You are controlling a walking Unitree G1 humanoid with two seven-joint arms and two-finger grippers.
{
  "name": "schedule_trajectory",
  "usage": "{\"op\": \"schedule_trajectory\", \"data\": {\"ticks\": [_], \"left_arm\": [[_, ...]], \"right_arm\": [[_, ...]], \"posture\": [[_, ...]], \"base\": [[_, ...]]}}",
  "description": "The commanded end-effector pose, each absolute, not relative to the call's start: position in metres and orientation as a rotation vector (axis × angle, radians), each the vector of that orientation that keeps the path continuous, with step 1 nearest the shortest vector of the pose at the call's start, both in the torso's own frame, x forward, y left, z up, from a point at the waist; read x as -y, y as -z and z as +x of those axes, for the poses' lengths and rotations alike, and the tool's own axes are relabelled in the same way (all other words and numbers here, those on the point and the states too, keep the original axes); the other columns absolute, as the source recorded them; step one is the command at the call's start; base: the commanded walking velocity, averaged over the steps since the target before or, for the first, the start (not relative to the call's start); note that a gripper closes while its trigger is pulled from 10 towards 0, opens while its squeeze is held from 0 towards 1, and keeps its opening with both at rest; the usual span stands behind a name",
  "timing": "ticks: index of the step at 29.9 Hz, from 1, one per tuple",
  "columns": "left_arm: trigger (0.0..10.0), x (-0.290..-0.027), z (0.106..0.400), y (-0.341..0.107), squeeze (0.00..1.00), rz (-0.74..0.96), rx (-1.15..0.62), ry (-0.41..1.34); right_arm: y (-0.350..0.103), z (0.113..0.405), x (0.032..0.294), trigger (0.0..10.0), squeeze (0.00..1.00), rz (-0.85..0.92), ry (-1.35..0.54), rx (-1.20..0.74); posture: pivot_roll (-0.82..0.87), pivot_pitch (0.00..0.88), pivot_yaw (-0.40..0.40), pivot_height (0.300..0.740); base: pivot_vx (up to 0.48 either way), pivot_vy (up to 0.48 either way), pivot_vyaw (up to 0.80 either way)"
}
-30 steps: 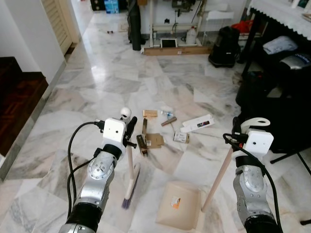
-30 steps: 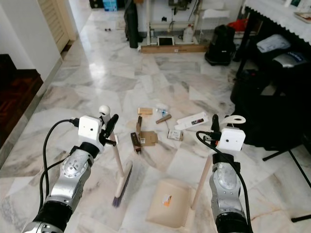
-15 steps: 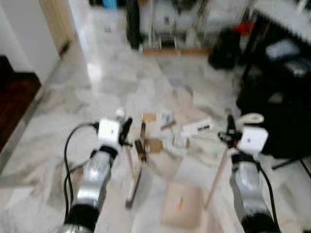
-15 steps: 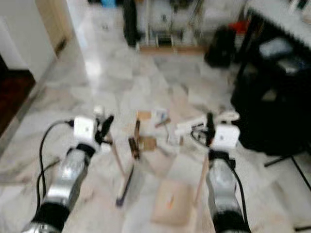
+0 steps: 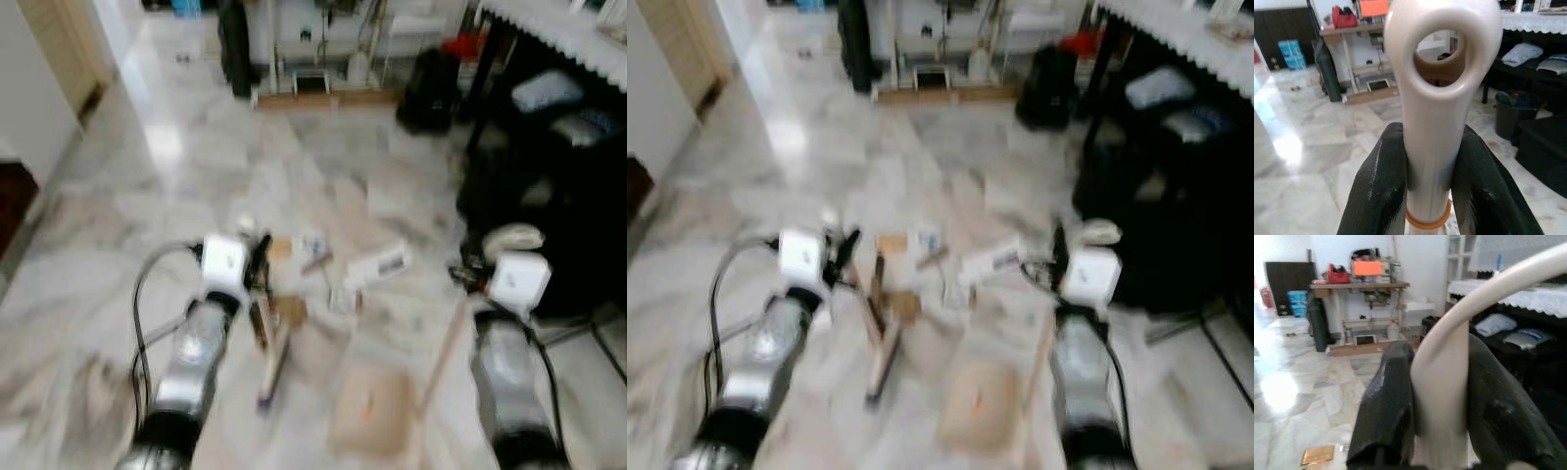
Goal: Sweep floor
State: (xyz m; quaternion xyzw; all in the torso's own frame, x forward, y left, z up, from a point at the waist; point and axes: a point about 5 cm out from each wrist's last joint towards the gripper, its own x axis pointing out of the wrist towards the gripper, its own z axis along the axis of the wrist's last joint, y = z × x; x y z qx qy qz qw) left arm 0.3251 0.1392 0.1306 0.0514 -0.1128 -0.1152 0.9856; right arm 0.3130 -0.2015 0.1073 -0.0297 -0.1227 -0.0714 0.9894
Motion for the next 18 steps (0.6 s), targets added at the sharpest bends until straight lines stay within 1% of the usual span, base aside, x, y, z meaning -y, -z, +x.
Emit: {"op": "schedule_trajectory", "data": {"ticks": [1,18], "left_arm": [[10.0,-0.1341,0.3263,-0.1408,0.00,0.112,0.273,0.244],[10.0,-0.1375,0.3265,-0.1423,0.00,0.127,0.279,0.244]], "right_arm": [[-0.1144,0.3134,0.2071,10.0,0.00,-0.048,0.166,0.279],[-0.1140,0.3123,0.2057,10.0,0.00,-0.042,0.164,0.287]], "posture": [[0.05,0.039,0.015,0.740],[0.05,0.024,0.025,0.740]], "base": [[0.390,0.000,0.00],[0.389,0.000,0.00]]}}
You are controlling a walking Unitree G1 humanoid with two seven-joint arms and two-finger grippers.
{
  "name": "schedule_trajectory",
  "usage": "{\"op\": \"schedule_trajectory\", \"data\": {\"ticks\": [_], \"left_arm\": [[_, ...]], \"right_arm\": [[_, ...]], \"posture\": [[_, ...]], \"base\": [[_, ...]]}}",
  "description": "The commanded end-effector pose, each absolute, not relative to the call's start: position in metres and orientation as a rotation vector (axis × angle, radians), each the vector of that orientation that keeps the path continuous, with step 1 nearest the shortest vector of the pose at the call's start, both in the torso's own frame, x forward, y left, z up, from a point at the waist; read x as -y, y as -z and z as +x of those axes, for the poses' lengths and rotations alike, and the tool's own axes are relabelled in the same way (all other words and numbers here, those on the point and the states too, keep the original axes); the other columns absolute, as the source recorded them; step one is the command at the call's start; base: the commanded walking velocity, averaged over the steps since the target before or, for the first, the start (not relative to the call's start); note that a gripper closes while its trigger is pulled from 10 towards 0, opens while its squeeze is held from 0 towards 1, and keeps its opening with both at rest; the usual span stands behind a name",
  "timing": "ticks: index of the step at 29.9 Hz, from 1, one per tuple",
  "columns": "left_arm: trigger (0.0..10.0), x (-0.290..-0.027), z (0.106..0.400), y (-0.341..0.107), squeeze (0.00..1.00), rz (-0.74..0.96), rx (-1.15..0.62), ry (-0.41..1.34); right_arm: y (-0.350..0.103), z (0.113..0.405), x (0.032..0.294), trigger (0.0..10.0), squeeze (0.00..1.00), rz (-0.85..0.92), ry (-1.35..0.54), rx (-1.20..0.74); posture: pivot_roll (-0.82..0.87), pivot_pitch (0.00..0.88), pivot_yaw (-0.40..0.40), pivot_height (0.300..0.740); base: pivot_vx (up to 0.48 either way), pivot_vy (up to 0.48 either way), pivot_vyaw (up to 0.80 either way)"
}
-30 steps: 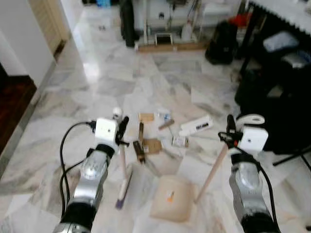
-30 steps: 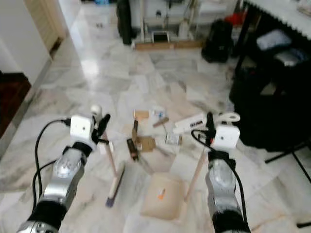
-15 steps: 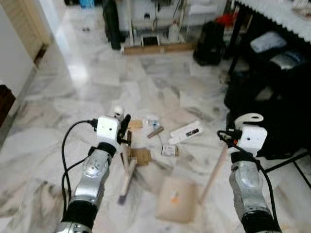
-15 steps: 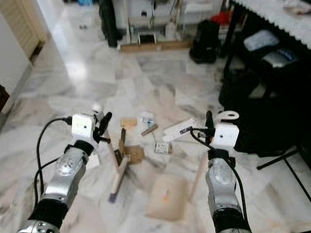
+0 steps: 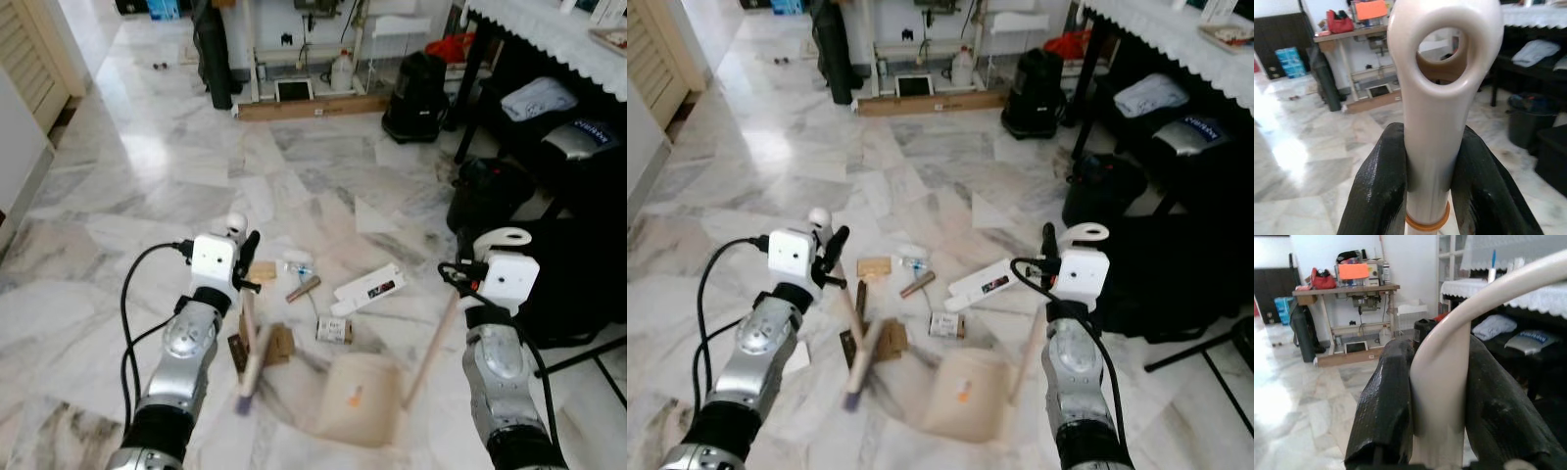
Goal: Sweep floor
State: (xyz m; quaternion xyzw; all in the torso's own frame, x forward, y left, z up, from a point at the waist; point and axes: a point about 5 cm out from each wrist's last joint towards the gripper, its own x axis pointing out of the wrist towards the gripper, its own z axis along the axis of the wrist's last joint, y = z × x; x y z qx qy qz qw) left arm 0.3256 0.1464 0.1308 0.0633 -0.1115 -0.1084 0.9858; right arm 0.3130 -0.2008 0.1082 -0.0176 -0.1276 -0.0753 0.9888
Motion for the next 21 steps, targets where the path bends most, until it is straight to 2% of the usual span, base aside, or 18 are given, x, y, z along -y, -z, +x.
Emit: {"op": "schedule_trajectory", "data": {"ticks": [1,21], "left_arm": [[10.0,-0.1376,0.3265,-0.1425,0.00,0.127,0.280,0.245],[10.0,-0.1385,0.3263,-0.1432,0.00,0.128,0.280,0.240]], "right_arm": [[-0.1141,0.3123,0.2055,10.0,0.00,-0.042,0.164,0.288],[-0.1132,0.3120,0.2028,10.0,0.00,-0.034,0.153,0.287]], "posture": [[0.05,0.024,0.025,0.740],[0.06,0.037,0.023,0.740]], "base": [[0.390,0.000,0.00],[0.390,0.000,0.00]]}}
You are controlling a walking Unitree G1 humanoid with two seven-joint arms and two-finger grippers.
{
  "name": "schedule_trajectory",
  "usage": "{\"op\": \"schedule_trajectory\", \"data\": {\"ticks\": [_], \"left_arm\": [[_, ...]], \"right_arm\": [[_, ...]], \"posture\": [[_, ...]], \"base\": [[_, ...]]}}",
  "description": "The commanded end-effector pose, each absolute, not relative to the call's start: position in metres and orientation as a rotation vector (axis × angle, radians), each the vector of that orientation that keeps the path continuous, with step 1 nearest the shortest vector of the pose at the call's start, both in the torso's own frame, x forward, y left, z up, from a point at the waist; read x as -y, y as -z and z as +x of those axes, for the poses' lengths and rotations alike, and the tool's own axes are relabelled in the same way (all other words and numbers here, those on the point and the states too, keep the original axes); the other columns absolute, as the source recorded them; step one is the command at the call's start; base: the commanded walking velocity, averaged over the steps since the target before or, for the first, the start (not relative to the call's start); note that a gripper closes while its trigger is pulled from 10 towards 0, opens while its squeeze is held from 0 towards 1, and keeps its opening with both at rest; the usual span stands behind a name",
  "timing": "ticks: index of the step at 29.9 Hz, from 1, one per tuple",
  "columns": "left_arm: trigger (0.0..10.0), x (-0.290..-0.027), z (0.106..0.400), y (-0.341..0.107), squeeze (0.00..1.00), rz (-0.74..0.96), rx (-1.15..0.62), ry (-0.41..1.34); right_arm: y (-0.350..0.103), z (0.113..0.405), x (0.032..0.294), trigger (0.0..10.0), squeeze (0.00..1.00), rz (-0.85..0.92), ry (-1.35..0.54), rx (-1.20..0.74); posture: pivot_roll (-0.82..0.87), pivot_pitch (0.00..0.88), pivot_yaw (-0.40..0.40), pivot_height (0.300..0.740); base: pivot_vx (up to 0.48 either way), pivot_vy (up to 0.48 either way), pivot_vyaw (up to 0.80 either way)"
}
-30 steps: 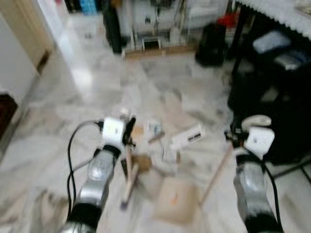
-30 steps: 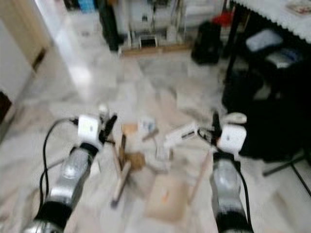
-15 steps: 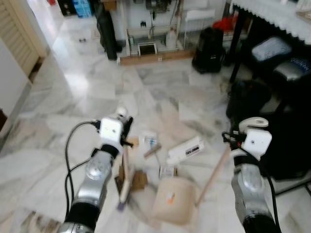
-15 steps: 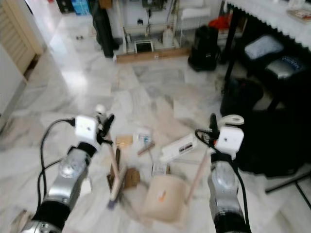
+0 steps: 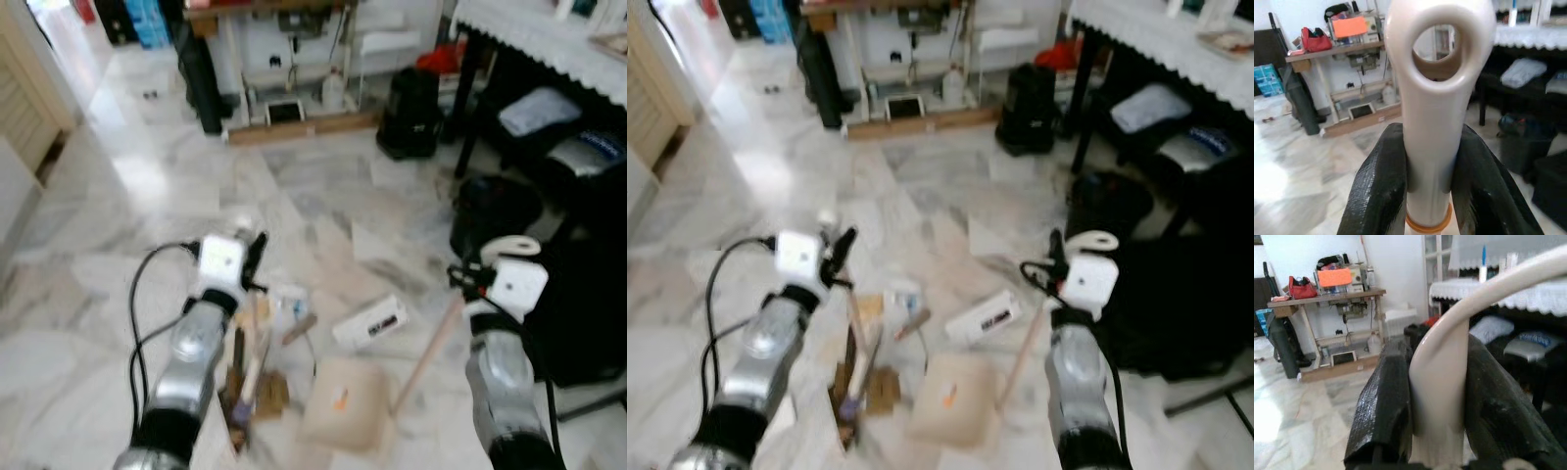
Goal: Sweep floor
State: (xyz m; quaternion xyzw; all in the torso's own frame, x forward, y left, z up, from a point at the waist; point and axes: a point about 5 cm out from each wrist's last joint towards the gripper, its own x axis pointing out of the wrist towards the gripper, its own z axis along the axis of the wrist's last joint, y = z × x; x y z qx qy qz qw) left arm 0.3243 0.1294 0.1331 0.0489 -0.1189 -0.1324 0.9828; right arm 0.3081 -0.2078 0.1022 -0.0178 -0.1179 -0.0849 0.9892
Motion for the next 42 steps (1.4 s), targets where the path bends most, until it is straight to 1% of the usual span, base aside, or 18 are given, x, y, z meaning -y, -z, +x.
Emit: {"op": "schedule_trajectory", "data": {"ticks": [1,17,27,42], "left_arm": [[10.0,-0.139,0.326,-0.143,0.00,0.129,0.280,0.239],[10.0,-0.139,0.326,-0.144,0.00,0.132,0.276,0.245],[10.0,-0.139,0.325,-0.144,0.00,0.131,0.276,0.248],[10.0,-0.139,0.323,-0.144,0.00,0.130,0.268,0.264]], "right_arm": [[-0.113,0.312,0.203,10.0,0.00,-0.034,0.153,0.286],[-0.107,0.310,0.203,10.0,0.00,-0.034,0.154,0.262],[-0.093,0.307,0.203,10.0,0.00,-0.031,0.153,0.204],[-0.075,0.303,0.209,10.0,0.00,-0.051,0.158,0.133]], "posture": [[0.06,0.039,0.023,0.740],[0.06,0.060,0.029,0.740],[0.07,0.068,0.026,0.740],[0.08,0.078,0.033,0.740]], "base": [[0.386,0.000,0.00],[0.382,0.000,0.00],[0.000,0.000,0.00],[0.000,0.000,0.00]]}}
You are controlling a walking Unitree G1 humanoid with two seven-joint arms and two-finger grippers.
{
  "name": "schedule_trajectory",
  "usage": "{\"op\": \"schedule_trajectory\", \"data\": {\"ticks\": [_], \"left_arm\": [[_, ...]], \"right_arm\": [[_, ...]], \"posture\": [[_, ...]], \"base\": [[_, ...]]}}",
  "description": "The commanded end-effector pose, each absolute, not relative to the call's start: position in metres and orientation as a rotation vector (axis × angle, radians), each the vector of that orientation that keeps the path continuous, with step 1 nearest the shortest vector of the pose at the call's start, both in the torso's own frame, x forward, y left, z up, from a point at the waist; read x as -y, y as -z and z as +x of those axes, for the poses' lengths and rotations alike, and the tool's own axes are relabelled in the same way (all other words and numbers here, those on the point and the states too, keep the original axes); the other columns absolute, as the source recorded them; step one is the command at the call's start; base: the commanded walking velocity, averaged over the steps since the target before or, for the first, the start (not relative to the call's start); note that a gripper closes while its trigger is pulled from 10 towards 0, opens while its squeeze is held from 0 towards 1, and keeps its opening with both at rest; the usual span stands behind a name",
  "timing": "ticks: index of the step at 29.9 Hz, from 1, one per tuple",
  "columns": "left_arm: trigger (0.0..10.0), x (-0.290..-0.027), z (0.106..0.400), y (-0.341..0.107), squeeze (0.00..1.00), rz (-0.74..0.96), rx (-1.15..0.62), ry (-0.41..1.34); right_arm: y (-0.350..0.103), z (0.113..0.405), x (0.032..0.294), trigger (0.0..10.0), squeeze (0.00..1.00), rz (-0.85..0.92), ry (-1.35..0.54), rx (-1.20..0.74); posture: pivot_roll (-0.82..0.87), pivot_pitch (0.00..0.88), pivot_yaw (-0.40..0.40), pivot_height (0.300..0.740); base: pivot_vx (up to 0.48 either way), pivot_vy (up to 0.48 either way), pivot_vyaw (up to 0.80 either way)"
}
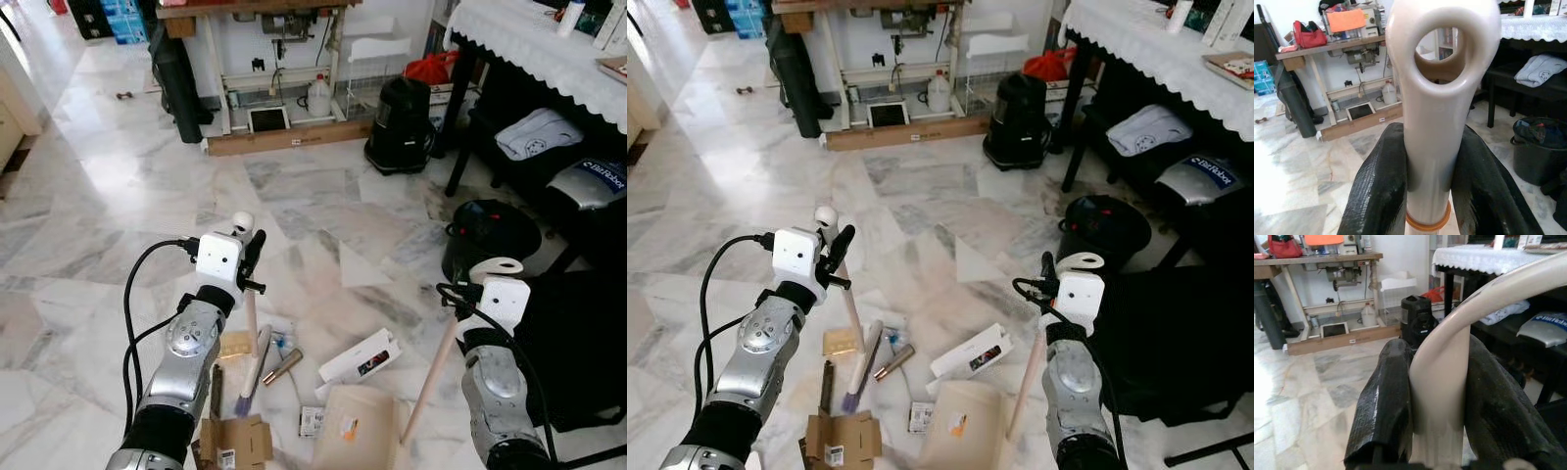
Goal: Sweep floor
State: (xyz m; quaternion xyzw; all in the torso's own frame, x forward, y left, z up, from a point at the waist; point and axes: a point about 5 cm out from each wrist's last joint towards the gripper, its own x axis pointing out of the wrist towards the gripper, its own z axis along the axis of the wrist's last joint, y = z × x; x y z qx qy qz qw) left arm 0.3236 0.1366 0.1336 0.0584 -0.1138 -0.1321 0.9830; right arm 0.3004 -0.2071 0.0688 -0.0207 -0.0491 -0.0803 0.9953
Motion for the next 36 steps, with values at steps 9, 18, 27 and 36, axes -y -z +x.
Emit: {"op": "schedule_trajectory", "data": {"ticks": [9,18,27,36], "left_arm": [[10.0,-0.138,0.322,-0.142,0.00,0.128,0.257,0.290],[10.0,-0.138,0.321,-0.143,0.00,0.129,0.257,0.296],[10.0,-0.143,0.321,-0.146,0.00,0.138,0.260,0.294],[10.0,-0.140,0.322,-0.147,0.00,0.133,0.259,0.301]], "right_arm": [[-0.060,0.296,0.217,10.0,0.00,-0.097,0.173,0.066],[-0.054,0.292,0.229,10.0,0.00,-0.128,0.207,0.032],[-0.072,0.297,0.248,10.0,0.00,-0.146,0.289,0.118],[-0.098,0.306,0.249,10.0,0.00,-0.121,0.277,0.242]], "posture": [[0.08,0.083,0.041,0.740],[0.10,0.086,0.046,0.740],[0.10,0.088,0.055,0.740],[0.10,0.090,0.056,0.740]], "base": [[0.000,0.000,0.00],[0.000,0.000,0.00],[0.000,0.000,0.00],[0.000,0.000,0.00]]}}
